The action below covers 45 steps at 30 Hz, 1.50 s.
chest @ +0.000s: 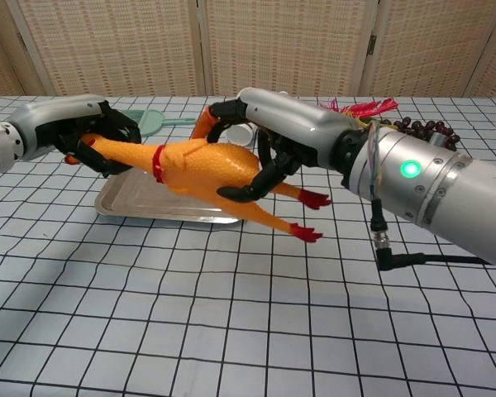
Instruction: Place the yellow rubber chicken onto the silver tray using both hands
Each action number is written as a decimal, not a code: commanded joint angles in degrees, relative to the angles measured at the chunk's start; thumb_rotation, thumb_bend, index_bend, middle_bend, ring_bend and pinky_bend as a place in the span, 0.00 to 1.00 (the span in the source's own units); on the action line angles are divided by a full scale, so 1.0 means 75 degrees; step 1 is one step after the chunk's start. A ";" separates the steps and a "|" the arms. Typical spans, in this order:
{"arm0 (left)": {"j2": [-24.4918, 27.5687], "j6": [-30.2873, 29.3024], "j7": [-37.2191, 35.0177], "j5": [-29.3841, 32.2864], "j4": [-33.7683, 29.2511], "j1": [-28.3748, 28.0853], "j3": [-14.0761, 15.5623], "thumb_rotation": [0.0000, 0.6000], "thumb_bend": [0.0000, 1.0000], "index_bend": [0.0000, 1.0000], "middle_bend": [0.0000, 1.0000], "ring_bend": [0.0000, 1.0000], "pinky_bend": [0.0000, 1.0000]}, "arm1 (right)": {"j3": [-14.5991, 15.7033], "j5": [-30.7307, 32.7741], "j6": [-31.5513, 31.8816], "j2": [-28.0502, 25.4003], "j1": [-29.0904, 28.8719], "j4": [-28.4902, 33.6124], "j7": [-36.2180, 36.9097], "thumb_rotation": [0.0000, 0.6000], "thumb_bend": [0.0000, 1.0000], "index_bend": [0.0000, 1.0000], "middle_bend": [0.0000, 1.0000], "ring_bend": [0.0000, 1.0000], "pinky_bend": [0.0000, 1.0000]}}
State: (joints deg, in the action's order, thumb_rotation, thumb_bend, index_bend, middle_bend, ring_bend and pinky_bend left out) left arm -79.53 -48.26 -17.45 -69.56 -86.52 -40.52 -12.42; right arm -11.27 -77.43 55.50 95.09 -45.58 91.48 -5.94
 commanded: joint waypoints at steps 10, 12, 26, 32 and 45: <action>0.0147 0.0665 -0.0025 0.0825 0.0585 -0.0279 -0.0277 1.00 0.78 0.81 0.69 0.49 0.56 | -0.0182 -0.0890 0.0658 -0.0587 0.0146 0.0241 0.1557 1.00 0.05 0.00 0.00 0.00 0.00; 0.0120 0.0939 0.0007 0.1044 0.0756 -0.0396 -0.0302 1.00 0.79 0.81 0.69 0.49 0.56 | -0.0251 -0.1002 0.0886 -0.0654 0.0204 0.0168 0.1775 1.00 0.05 0.00 0.00 0.00 0.00; -0.0808 0.1998 0.1003 0.2683 0.2935 -0.1246 -0.0268 1.00 0.77 0.81 0.69 0.49 0.56 | -0.0328 -0.0881 0.1140 -0.1245 0.0416 -0.0022 0.2006 1.00 0.05 0.00 0.00 0.00 0.00; -0.1229 0.2378 0.1195 0.3007 0.3748 -0.1437 -0.0242 1.00 0.63 0.62 0.57 0.48 0.54 | -0.0300 -0.0786 0.1028 -0.1220 0.0380 -0.0290 0.2115 1.00 0.05 0.00 0.00 0.00 0.00; -0.1372 0.2697 0.0717 0.2652 0.3786 -0.1372 -0.0406 1.00 0.47 0.00 0.00 0.00 0.32 | -0.0189 -0.0760 0.0983 -0.1124 0.0374 -0.0516 0.2228 1.00 0.05 0.00 0.00 0.00 0.00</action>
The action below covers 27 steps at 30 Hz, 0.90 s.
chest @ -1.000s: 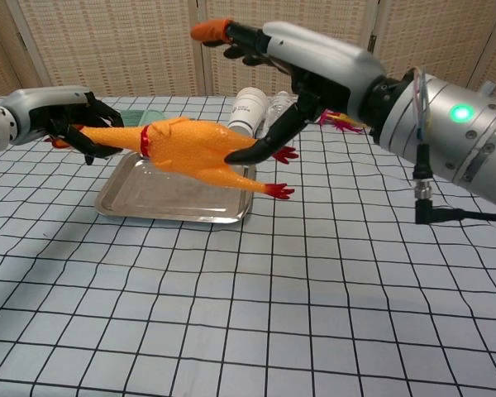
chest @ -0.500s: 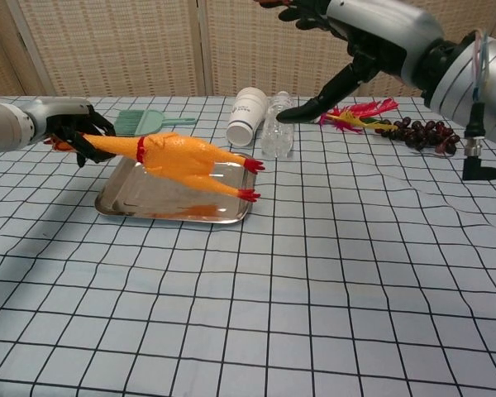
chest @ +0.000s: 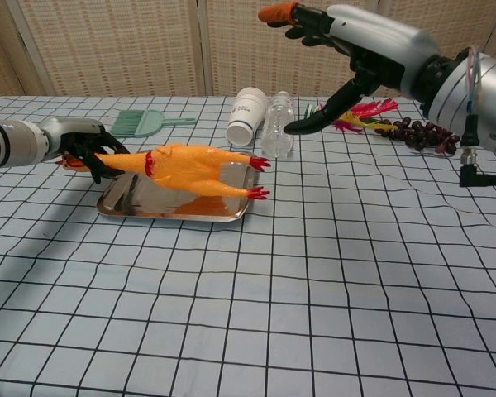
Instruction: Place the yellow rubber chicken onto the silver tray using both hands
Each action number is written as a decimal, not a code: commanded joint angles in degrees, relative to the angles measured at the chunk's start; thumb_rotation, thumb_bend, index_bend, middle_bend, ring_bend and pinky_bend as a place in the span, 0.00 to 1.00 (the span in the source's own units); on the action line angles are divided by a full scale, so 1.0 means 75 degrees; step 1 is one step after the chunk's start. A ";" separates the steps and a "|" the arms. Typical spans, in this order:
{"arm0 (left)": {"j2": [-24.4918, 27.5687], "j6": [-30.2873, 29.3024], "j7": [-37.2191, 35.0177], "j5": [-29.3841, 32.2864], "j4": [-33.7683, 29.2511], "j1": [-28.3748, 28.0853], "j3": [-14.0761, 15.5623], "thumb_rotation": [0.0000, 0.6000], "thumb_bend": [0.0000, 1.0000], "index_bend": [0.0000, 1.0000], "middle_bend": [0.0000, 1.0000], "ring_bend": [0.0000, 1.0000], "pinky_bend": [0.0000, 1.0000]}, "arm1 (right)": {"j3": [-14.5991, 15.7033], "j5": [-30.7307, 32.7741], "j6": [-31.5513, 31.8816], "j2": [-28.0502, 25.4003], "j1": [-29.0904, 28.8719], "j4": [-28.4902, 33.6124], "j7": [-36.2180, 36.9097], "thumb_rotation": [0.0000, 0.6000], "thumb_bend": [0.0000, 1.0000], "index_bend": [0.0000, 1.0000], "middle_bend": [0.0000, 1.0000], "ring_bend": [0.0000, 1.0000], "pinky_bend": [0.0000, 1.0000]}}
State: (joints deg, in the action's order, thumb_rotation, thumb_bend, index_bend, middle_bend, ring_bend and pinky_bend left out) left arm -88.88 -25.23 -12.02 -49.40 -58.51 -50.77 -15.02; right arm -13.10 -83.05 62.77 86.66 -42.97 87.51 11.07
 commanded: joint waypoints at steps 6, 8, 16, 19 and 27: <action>-0.0272 -0.0321 -0.0189 0.0071 0.0104 -0.0064 -0.0273 1.00 0.47 0.00 0.00 0.00 0.20 | 0.0037 0.0023 0.0033 -0.0062 0.0044 0.0088 -0.0025 1.00 0.05 0.00 0.00 0.00 0.00; -0.0252 -0.0330 -0.0219 -0.0041 0.0052 -0.0073 -0.0304 1.00 0.47 0.00 0.00 0.00 0.18 | 0.0065 0.0023 0.0024 -0.0093 0.0061 0.0107 -0.0015 1.00 0.05 0.00 0.00 0.00 0.00; 0.0100 -0.0283 -0.0082 -0.0240 -0.0532 0.0004 -0.0158 1.00 0.45 0.00 0.00 0.00 0.15 | 0.0015 -0.0037 0.0190 -0.0190 0.0118 0.0218 0.0081 1.00 0.05 0.00 0.00 0.00 0.00; 0.0216 -0.0431 0.0006 -0.0309 -0.0858 0.0069 -0.0094 1.00 0.45 0.00 0.00 0.00 0.15 | 0.0021 -0.0048 0.0203 -0.0221 0.0127 0.0271 0.0069 1.00 0.05 0.00 0.00 0.00 0.00; 0.0218 -0.0703 0.0196 -0.0494 -0.1091 0.0063 -0.0008 1.00 0.35 0.00 0.00 0.00 0.11 | 0.0111 -0.0145 0.0326 -0.0332 0.0228 0.0553 -0.0027 1.00 0.05 0.00 0.00 0.00 0.00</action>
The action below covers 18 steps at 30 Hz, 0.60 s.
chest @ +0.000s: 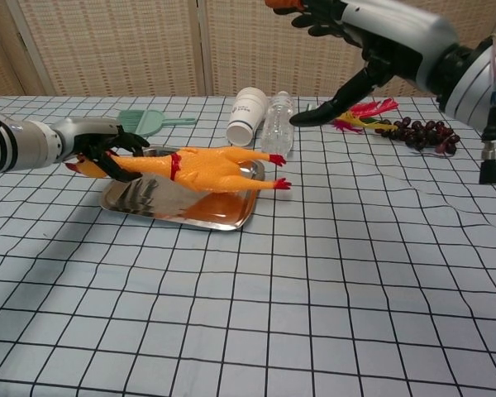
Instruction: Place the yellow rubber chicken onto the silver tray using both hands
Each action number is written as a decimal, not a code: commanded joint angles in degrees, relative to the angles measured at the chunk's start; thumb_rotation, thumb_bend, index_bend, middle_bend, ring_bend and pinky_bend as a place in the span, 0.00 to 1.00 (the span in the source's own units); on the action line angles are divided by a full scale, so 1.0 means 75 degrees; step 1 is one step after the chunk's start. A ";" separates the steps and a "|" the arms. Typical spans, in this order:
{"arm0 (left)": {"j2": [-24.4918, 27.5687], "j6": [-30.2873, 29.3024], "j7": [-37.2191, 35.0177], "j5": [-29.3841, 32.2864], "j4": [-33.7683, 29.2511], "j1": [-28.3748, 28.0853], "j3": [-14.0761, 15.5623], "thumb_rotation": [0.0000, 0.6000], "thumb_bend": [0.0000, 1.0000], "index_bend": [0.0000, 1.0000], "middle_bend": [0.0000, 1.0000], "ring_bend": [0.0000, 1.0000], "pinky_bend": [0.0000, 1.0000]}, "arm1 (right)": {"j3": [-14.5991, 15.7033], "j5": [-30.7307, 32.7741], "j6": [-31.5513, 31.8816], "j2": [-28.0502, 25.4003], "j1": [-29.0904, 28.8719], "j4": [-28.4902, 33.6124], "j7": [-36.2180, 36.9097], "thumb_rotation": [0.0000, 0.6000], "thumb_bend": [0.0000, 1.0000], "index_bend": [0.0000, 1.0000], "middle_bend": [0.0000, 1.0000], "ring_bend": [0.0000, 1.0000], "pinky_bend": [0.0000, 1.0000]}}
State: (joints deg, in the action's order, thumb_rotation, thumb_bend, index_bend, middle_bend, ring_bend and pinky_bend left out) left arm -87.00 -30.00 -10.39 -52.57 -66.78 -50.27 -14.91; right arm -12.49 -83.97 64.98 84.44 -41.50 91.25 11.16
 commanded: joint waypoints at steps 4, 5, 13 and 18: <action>-0.0153 -0.0279 -0.0195 -0.0395 0.0191 -0.0008 -0.0139 1.00 0.32 0.00 0.00 0.00 0.08 | 0.0016 -0.0004 0.0079 -0.0129 0.0080 0.0150 -0.0076 1.00 0.05 0.00 0.00 0.00 0.00; -0.0161 -0.0283 -0.0241 -0.0480 0.0245 -0.0019 -0.0155 1.00 0.32 0.00 0.00 0.00 0.07 | -0.0001 0.0006 0.0089 -0.0159 0.0087 0.0168 -0.0070 1.00 0.05 0.00 0.00 0.00 0.00; 0.0016 0.0215 -0.0068 -0.0580 0.0353 -0.0159 0.0081 1.00 0.31 0.00 0.00 0.00 0.05 | -0.0027 -0.0002 0.0122 -0.0291 0.0129 0.0254 0.0024 1.00 0.05 0.00 0.00 0.00 0.00; 0.0439 0.1258 0.0646 0.0188 0.0368 -0.0713 0.0574 1.00 0.33 0.00 0.00 0.00 0.04 | -0.0011 -0.0020 0.0160 -0.0349 0.0175 0.0288 0.0090 1.00 0.05 0.00 0.00 0.00 0.00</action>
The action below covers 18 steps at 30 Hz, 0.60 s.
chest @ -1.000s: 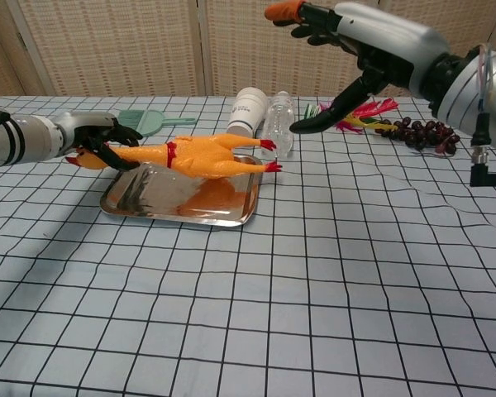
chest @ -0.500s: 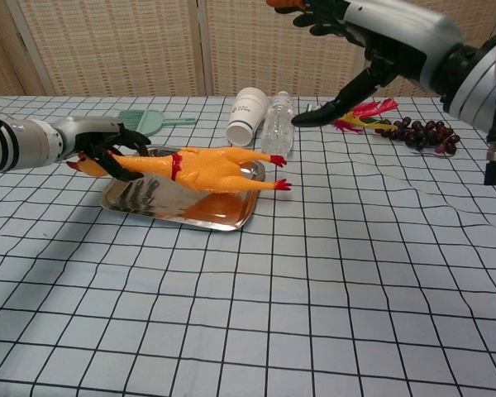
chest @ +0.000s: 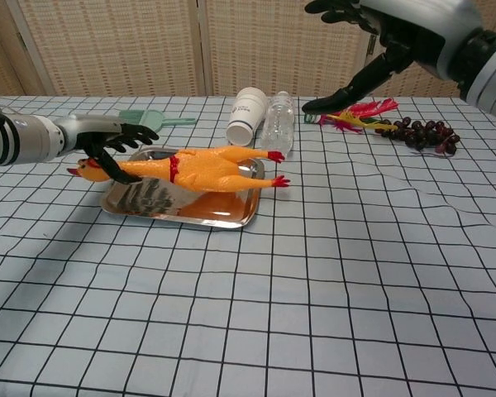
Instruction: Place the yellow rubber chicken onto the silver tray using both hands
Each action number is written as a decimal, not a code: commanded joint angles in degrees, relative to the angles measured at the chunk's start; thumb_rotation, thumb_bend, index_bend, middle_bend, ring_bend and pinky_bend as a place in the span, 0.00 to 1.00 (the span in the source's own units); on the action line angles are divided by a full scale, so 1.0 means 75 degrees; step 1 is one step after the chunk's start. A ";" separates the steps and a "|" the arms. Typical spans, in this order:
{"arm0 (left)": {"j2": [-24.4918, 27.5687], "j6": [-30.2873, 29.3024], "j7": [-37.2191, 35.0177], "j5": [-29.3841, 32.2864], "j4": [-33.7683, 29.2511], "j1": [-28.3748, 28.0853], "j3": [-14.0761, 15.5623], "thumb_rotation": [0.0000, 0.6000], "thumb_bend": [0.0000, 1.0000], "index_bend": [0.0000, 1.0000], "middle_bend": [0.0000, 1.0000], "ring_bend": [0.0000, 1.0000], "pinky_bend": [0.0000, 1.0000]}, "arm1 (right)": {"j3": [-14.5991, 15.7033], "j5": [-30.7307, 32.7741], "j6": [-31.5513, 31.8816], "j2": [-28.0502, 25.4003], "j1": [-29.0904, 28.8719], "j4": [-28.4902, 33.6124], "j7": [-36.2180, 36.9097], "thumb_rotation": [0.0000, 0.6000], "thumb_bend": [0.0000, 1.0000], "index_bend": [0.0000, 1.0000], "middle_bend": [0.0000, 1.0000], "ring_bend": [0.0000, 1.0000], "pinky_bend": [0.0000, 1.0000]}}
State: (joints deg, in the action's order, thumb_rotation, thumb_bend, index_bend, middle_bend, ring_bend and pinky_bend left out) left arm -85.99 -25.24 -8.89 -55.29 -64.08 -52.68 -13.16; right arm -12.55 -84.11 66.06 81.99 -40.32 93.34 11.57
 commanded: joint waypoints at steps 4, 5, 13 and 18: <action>0.0558 0.0890 0.0710 0.1275 -0.0086 -0.0819 0.0671 1.00 0.33 0.00 0.00 0.00 0.03 | 0.0002 0.0012 0.0028 -0.0089 0.0059 0.0025 0.0135 1.00 0.05 0.00 0.00 0.00 0.00; 0.0612 0.0876 0.0820 0.1371 -0.0117 -0.0914 0.0784 1.00 0.33 0.00 0.00 0.00 0.03 | -0.0004 0.0022 0.0026 -0.0103 0.0063 0.0023 0.0144 1.00 0.05 0.00 0.00 0.00 0.00; 0.1170 0.0260 0.1017 0.2031 -0.1162 -0.1209 0.0994 1.00 0.33 0.00 0.00 0.00 0.01 | 0.0013 -0.0012 0.0058 -0.0170 0.0106 0.0094 0.0175 1.00 0.05 0.00 0.00 0.00 0.00; 0.1918 -0.0658 0.1016 0.1102 -0.2614 -0.0772 0.0775 1.00 0.33 0.00 0.00 0.00 0.01 | 0.0101 -0.0121 0.0214 -0.0221 0.0215 0.0137 -0.0033 1.00 0.05 0.00 0.00 0.00 0.00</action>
State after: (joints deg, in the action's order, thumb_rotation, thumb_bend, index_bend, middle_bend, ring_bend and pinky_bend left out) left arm -75.06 -25.86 -1.42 -42.98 -78.21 -60.35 -6.41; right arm -12.02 -84.74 67.32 80.44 -38.97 94.23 11.66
